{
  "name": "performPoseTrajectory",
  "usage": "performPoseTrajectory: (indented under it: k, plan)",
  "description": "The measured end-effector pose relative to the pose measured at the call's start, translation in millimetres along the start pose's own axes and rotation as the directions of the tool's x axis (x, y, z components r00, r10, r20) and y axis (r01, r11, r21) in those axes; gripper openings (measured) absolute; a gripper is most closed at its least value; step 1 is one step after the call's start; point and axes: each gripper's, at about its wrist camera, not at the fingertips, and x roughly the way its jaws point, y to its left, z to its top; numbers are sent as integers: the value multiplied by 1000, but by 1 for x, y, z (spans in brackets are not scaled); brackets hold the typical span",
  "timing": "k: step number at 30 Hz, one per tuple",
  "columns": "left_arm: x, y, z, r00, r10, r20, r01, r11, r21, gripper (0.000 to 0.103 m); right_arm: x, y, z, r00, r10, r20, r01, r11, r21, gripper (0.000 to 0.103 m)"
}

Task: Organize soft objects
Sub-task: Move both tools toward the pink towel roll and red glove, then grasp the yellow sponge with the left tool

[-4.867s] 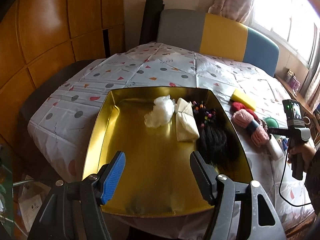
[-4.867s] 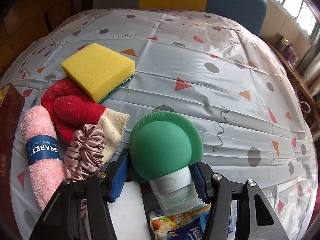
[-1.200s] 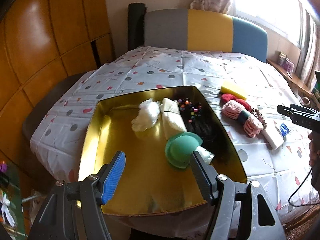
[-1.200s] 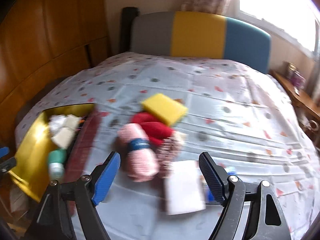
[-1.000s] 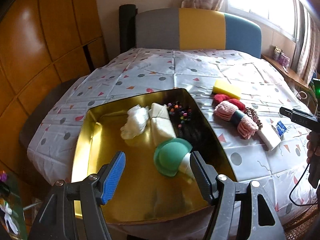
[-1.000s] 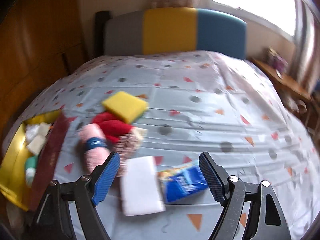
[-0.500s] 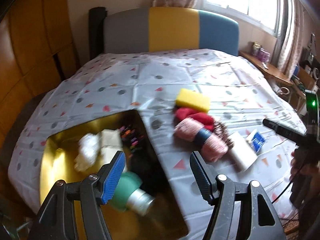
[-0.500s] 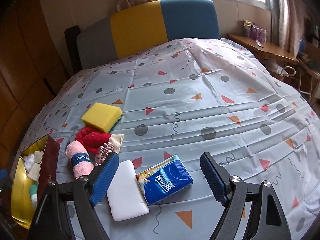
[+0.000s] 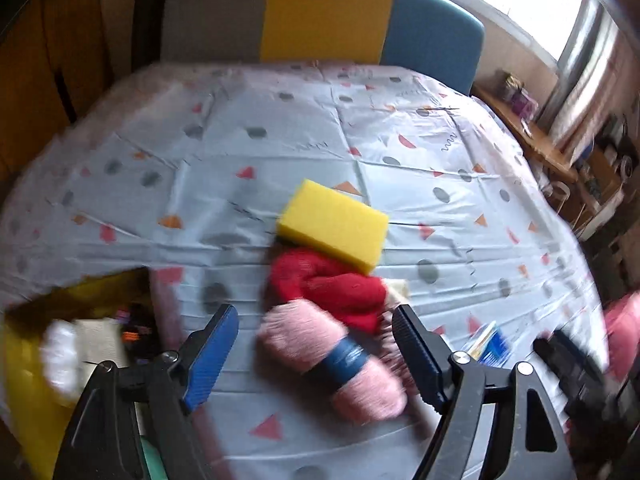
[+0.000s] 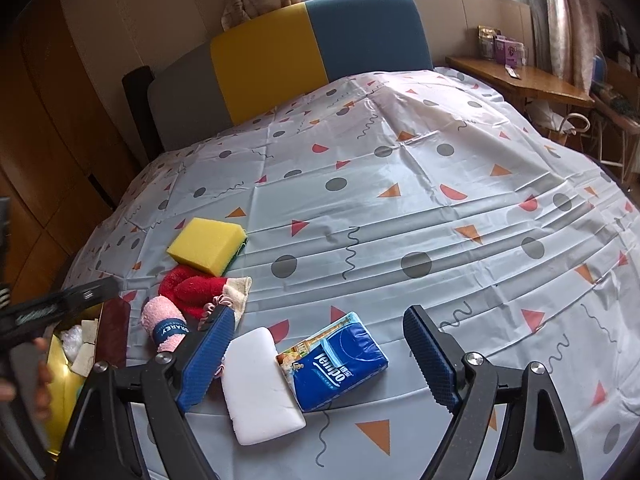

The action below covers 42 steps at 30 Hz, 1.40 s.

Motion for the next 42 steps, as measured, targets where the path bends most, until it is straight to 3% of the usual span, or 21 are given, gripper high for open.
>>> performPoseTrajectory:
  k: [5, 12, 23, 33, 34, 35, 39, 42]
  plan:
    - [34, -3, 20, 996, -76, -53, 70, 992, -105, 80, 5, -4, 0, 999, 25, -42, -24, 999, 38, 87]
    - [84, -4, 46, 990, -62, -127, 44, 989, -143, 80, 2, -8, 1, 997, 63, -46, -59, 996, 70, 89]
    - [128, -22, 87, 989, -67, -130, 56, 995, -88, 80, -1, -20, 4, 993, 111, -47, -103, 983, 154, 91]
    - [152, -69, 101, 984, 28, -177, -18, 998, 56, 86, 0, -22, 5, 989, 138, -53, -127, 977, 169, 93]
    - [153, -74, 99, 984, 66, -167, -52, 995, 87, 84, -1, -22, 5, 989, 139, -53, -128, 977, 168, 93]
    - [155, -76, 97, 984, 83, -159, -68, 993, 95, 70, -1, -22, 5, 989, 138, -52, -127, 978, 167, 93]
    - [146, -69, 88, 987, 82, -139, -69, 993, 98, 64, -1, -27, 6, 991, 128, -41, -118, 975, 187, 93]
    - [121, -59, 82, 995, 33, -90, -28, 998, 60, 63, -3, -37, 7, 994, 110, -22, -102, 968, 228, 93]
